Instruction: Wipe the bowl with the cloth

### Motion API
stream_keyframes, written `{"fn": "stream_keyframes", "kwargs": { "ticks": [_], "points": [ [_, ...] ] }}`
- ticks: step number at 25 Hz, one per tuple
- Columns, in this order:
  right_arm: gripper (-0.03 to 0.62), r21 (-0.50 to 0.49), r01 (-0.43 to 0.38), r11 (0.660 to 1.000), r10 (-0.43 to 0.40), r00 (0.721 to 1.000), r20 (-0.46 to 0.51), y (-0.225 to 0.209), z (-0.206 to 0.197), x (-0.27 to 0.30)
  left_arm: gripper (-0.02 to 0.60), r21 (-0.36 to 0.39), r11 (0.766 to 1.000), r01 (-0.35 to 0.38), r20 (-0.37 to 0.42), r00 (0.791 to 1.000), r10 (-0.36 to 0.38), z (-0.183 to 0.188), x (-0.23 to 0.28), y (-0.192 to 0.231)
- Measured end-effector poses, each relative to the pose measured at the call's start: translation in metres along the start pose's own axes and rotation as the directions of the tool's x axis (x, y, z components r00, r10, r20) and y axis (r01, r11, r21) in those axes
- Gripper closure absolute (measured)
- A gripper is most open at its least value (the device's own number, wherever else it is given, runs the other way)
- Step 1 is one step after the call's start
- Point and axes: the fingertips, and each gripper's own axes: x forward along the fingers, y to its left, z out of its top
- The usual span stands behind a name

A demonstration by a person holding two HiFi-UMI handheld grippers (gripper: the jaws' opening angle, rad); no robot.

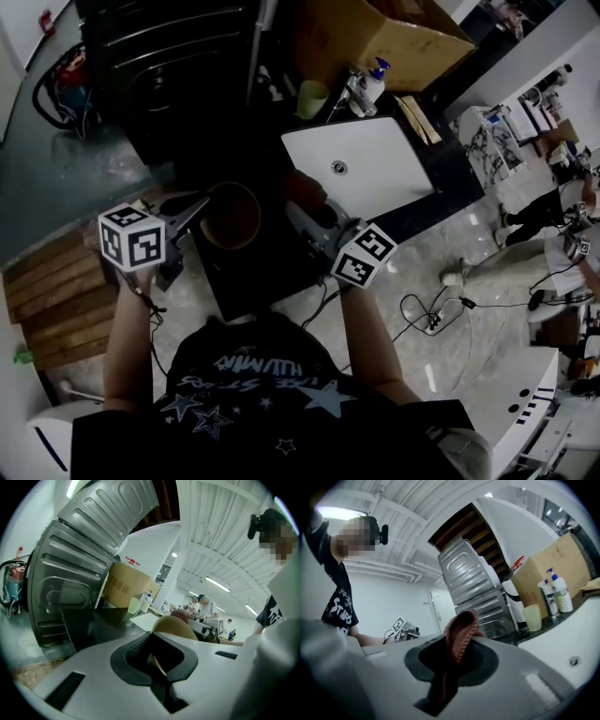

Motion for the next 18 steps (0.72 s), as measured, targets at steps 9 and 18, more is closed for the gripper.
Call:
{"fn": "stream_keyframes", "kwargs": {
  "ticks": [9, 18],
  "points": [
    [0.540, 0.034, 0.126, 0.991, -0.127, 0.992, 0.025, -0.047, 0.002, -0.025, 0.563, -0.116, 0.983, -0.146, -0.101, 0.986, 0.134, -0.005, 0.057, 0.043],
    [0.540, 0.001, 0.147, 0.989, -0.147, 0.989, -0.014, -0.061, 0.005, -0.042, 0.561, -0.095, 0.955, -0.281, -0.183, 0.948, 0.261, -0.001, 0.115, 0.072]
  ]
}}
